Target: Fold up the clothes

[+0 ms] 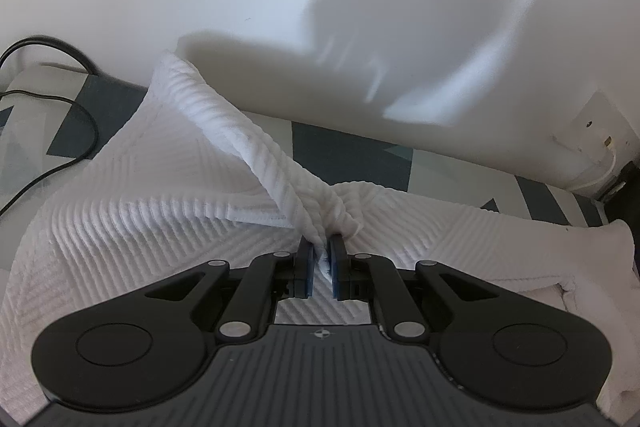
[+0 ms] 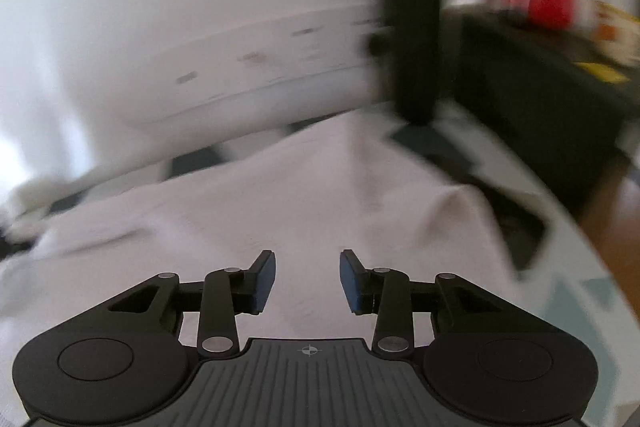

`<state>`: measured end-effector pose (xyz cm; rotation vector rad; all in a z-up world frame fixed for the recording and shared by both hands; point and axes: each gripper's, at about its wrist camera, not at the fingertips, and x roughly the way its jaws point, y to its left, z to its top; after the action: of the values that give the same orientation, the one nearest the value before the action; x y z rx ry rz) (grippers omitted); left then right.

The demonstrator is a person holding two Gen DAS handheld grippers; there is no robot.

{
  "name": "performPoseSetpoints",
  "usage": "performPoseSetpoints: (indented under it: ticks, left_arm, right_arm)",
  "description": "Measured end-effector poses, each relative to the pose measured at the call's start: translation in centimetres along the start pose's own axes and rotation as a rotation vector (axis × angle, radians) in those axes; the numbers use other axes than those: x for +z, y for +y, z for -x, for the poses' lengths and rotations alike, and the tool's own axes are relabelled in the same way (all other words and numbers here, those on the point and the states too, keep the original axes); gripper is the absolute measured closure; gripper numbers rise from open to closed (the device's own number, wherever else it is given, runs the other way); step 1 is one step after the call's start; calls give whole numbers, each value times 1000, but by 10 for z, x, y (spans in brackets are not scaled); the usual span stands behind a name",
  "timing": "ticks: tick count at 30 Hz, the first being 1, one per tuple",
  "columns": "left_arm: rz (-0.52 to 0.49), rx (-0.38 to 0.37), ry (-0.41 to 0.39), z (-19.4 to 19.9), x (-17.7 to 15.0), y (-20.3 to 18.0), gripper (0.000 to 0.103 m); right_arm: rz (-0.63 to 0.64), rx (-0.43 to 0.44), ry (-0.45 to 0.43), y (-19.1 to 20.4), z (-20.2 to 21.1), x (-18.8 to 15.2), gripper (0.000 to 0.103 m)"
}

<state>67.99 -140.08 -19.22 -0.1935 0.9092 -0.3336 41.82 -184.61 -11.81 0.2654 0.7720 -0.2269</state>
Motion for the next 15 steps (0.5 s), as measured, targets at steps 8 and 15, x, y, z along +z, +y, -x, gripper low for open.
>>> performPoseSetpoints:
  ticks: [8,15]
  left_arm:
    - [13,-4,-9,-1,-1,3,93]
    - [-14,7,3,1,1,1,93]
  right_arm:
    - [284,88,64,82,-20,-49,66]
    - [320,45,71,101,-34,-63,76]
